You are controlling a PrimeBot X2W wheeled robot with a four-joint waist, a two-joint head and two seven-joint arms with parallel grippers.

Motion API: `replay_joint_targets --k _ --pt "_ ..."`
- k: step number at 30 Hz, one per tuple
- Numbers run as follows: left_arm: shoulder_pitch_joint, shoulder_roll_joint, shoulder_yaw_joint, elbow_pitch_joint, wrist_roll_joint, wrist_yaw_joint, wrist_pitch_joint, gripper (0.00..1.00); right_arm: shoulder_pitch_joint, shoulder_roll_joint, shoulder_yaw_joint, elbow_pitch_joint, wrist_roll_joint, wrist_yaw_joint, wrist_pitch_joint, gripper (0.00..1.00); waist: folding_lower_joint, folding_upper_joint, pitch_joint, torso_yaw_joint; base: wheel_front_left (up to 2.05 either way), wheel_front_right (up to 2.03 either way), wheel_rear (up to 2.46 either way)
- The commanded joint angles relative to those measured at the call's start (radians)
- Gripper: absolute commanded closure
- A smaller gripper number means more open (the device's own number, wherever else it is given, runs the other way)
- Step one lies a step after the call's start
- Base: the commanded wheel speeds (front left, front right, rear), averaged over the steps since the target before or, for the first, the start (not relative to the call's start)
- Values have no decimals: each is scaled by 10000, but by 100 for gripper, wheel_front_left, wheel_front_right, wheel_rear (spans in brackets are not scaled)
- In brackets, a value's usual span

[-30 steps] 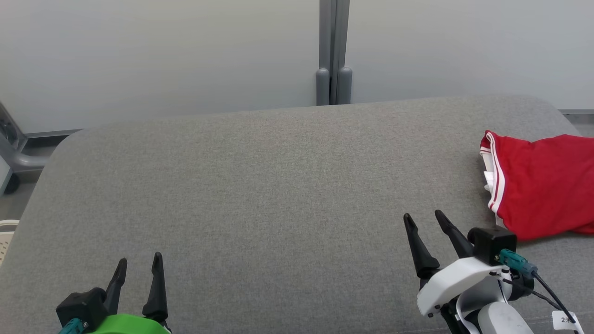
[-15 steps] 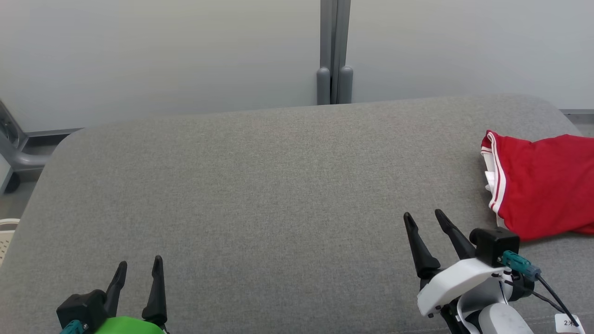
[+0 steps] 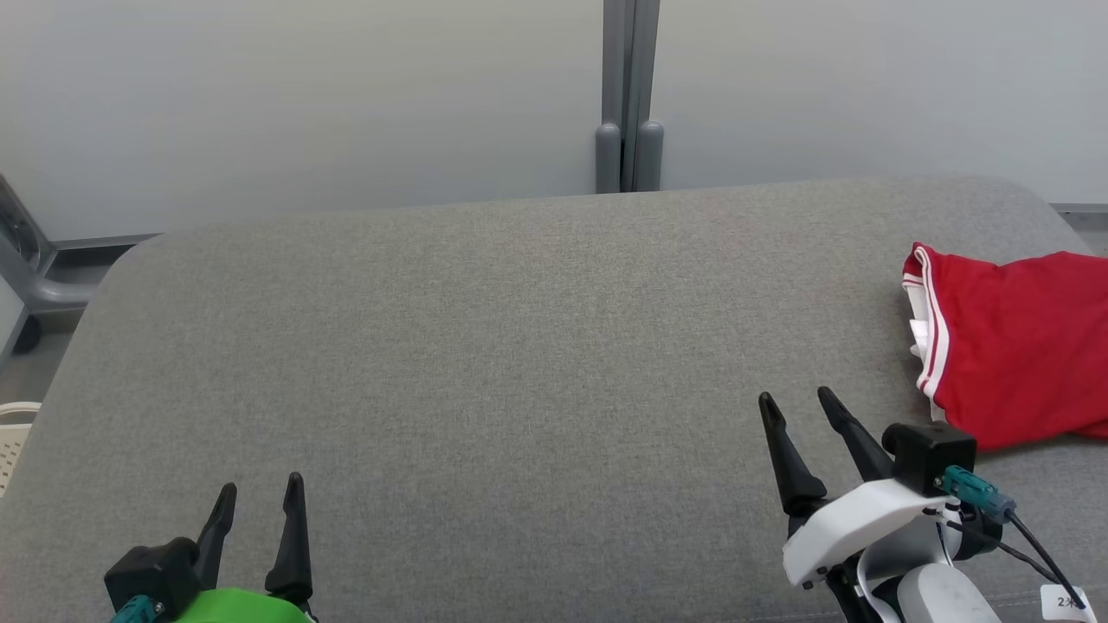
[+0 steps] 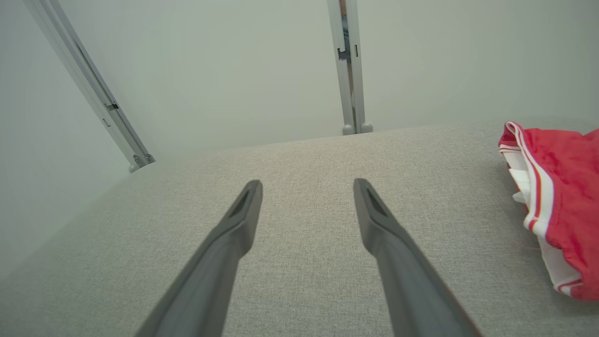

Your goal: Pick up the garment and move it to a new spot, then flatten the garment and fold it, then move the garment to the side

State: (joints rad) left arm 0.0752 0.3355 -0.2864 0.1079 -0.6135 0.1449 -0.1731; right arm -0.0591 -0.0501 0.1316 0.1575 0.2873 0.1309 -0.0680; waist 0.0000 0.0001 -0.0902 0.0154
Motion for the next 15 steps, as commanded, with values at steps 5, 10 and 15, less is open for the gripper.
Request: replay_joint_targets --k 5,10,15 --pt "10 -43 -19 5 -22 -1 -23 100 31 2 -60 69 16 0 -11 100 0 -1 14 11 0 0 0" --pt "64 -296 -35 267 -336 -69 42 100 282 14 -130 319 439 0 60 100 0 -1 31 9 0 0 0" --pt "-71 -476 162 318 -1028 -247 193 100 294 -21 -351 289 1388 0 208 100 0 -1 67 2 0 0 0"
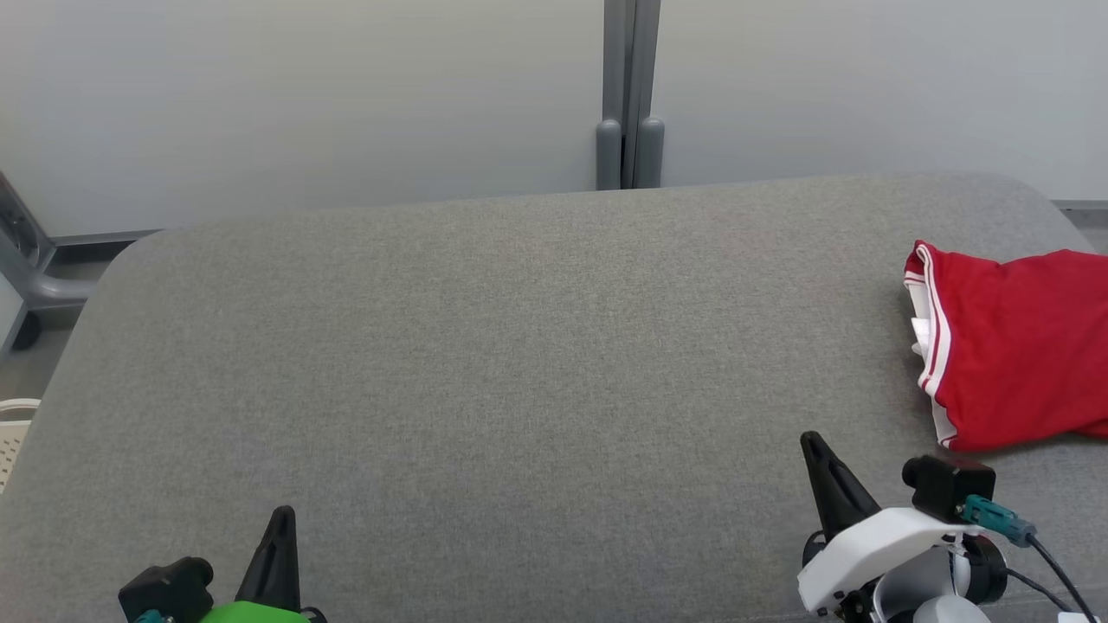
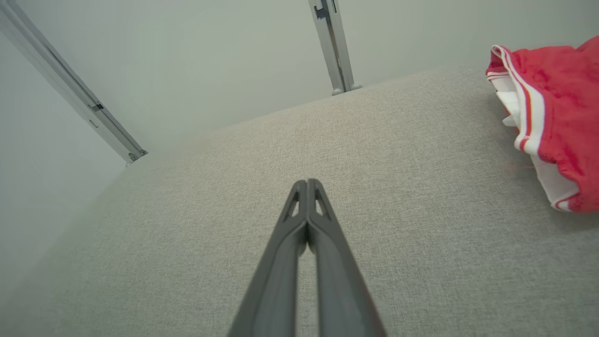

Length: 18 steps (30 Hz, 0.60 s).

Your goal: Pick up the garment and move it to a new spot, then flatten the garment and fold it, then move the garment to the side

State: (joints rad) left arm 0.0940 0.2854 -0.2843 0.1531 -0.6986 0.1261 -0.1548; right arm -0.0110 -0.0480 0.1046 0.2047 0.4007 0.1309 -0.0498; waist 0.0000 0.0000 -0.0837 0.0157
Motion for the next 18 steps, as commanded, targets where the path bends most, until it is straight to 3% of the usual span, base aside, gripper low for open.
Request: replay_joint_targets --k 1,18 --pt "-287 -9 178 -121 -312 -94 39 100 -186 -48 -123 -189 436 0 54 100 0 0 10 -2 0 0 0" --pt "-703 -509 717 106 -2249 -636 456 100 -156 -130 -735 -268 3055 0 457 100 0 0 123 -24 0 0 0"
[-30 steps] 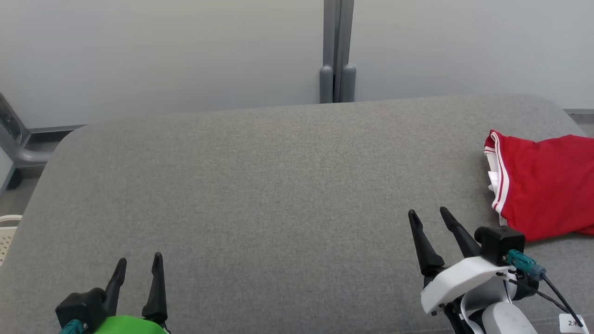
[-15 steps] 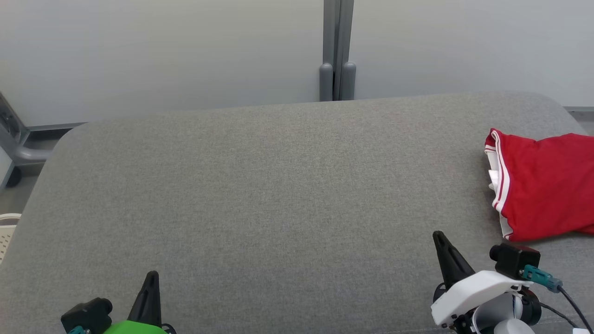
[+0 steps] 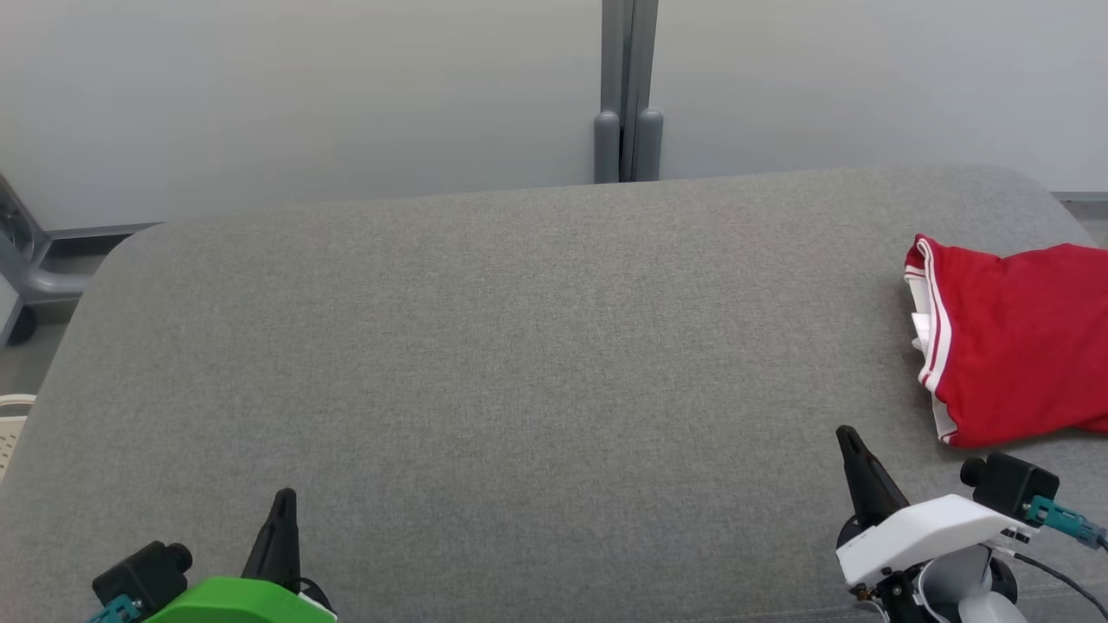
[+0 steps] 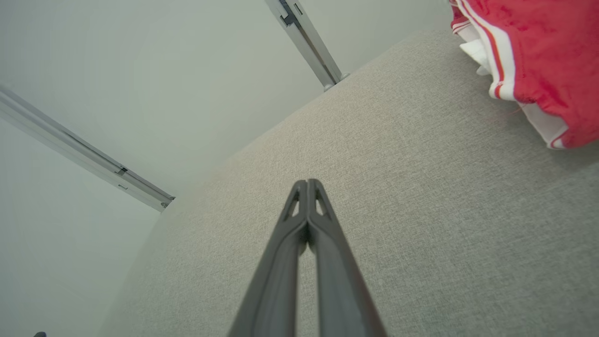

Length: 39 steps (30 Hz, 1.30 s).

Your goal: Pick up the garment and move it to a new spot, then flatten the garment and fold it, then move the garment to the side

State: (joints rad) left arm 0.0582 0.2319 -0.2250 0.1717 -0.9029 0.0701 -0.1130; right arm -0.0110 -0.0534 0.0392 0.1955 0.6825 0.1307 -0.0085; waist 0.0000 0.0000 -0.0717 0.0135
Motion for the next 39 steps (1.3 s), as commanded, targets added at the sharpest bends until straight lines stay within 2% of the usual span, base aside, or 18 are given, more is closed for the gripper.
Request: replay_joint_targets --k 1,20,39 --pt "-371 -3 155 -68 -315 -111 60 100 -154 -81 -117 -180 386 2 67 100 0 0 10 -2 0 0 0" --pt "-753 -487 673 139 -2189 -635 467 100 -123 -147 -722 -255 2901 1 466 100 0 0 145 -27 0 0 0" --pt "-1060 -875 1089 312 -3650 -1045 780 100 -95 -182 -1205 -305 4861 2 788 100 0 0 273 -51 0 0 0"
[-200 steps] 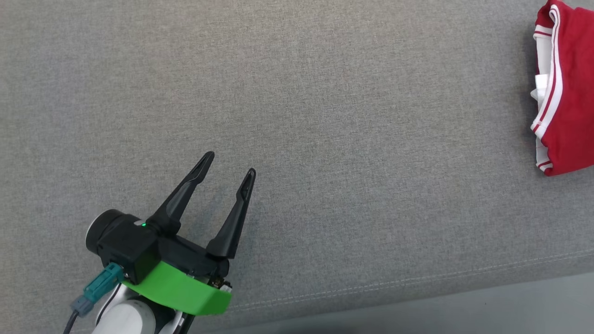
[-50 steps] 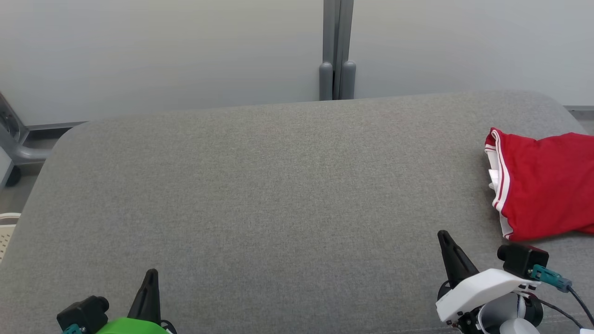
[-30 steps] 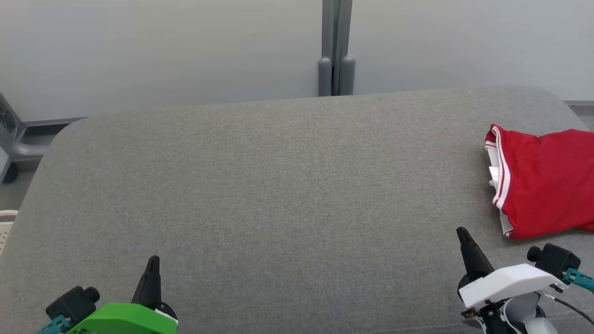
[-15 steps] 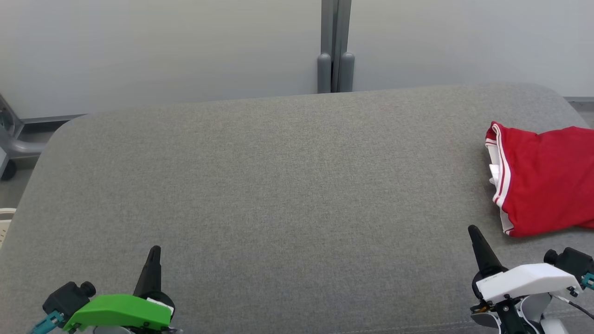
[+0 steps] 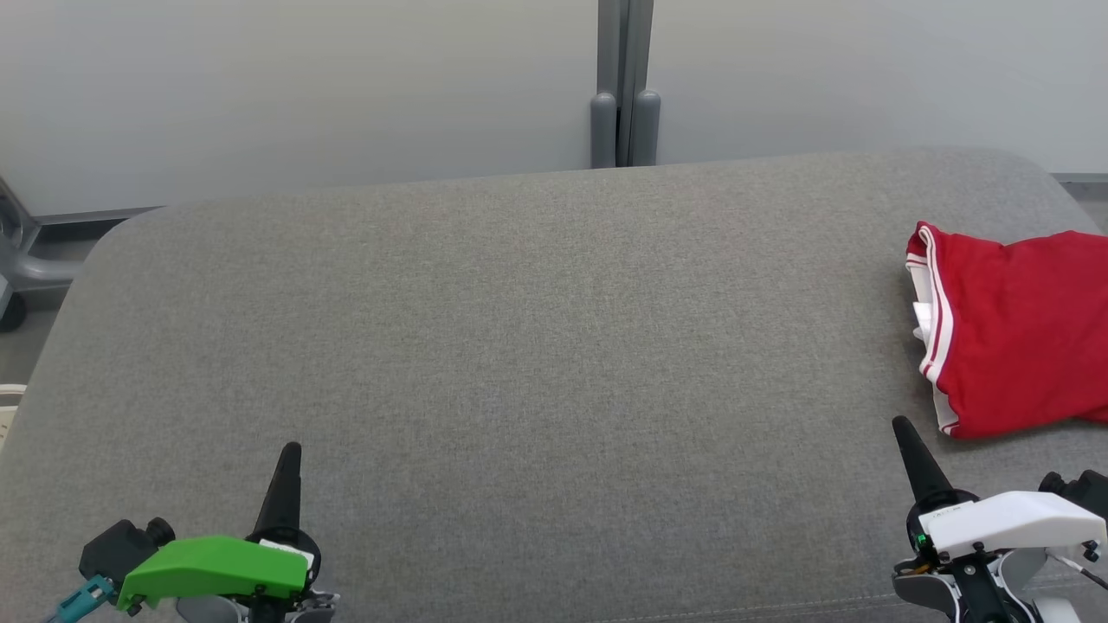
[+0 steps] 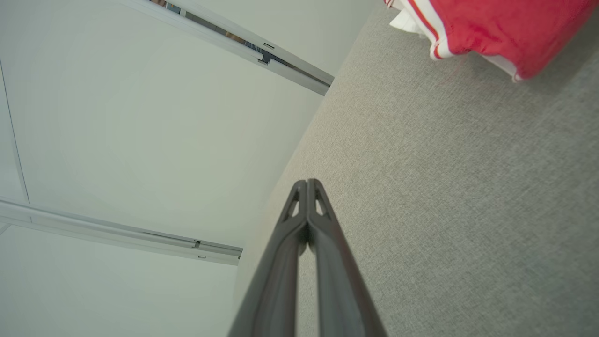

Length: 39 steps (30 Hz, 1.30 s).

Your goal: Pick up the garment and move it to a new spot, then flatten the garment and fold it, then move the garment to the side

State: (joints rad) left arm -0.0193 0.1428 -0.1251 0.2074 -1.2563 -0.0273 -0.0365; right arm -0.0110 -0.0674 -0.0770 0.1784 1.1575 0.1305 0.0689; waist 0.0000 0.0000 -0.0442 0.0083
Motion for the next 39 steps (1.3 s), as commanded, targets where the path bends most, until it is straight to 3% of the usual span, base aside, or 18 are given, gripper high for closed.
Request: replay_joint_targets --k 1,39 --pt "-295 -5 111 -36 -196 -95 37 100 -94 -44 -68 -137 210 4 33 100 0 0 6 -1 0 0 0" --pt "-774 -669 809 212 -2707 -796 582 100 -40 -92 -930 -211 3553 4 619 100 0 0 292 -55 0 0 0"
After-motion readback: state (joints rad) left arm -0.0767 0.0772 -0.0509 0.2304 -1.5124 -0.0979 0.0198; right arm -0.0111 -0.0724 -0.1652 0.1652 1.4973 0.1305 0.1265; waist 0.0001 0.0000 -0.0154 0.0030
